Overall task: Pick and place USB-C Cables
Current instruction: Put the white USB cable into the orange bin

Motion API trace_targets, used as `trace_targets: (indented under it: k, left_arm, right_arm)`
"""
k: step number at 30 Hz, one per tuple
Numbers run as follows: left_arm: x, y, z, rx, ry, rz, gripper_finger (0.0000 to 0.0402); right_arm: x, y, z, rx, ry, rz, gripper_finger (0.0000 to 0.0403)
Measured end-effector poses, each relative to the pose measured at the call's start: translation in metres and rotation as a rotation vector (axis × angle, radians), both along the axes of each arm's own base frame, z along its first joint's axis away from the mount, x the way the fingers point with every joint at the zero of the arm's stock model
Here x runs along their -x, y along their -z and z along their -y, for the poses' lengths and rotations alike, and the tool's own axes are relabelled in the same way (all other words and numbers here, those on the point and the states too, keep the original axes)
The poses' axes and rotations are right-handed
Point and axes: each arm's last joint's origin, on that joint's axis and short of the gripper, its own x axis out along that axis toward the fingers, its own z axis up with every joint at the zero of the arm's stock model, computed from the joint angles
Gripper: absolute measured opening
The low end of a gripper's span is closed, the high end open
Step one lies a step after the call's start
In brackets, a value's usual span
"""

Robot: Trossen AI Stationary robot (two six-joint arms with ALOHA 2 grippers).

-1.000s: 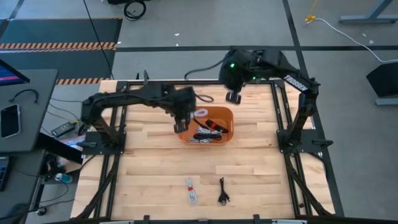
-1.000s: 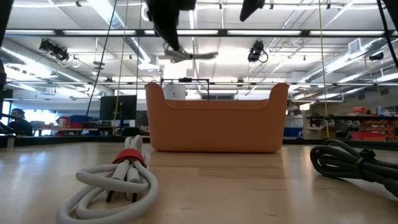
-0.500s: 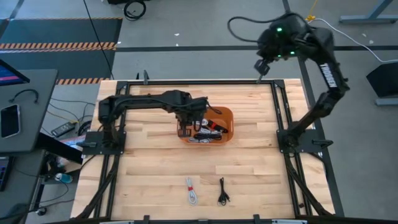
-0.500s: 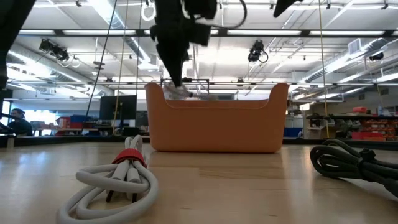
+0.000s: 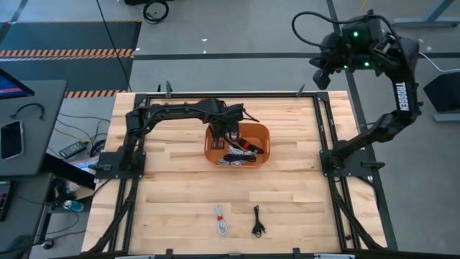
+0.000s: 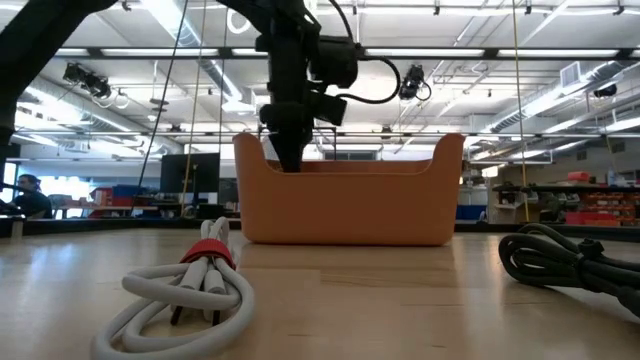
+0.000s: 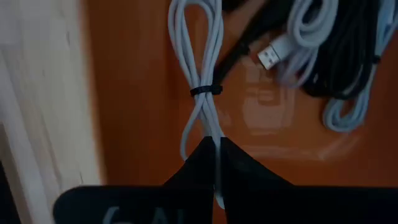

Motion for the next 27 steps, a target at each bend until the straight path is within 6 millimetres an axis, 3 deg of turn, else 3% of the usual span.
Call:
trace_targets:
  k: [21,27]
  left_arm:
    - [-0.015,0.030,0.005,0.049,-0.006,-0.003,0.0010]
    - [-0.015,0.030,0.005,0.039,-0.043,-0.007,0.0051]
  right_arm:
    - [0.002,-0.001,-0.004,-0.006,-0.023,0.018,0.0001]
    - [0.002,-0.001,-0.004,-0.006,-0.023,0.018,0.0003]
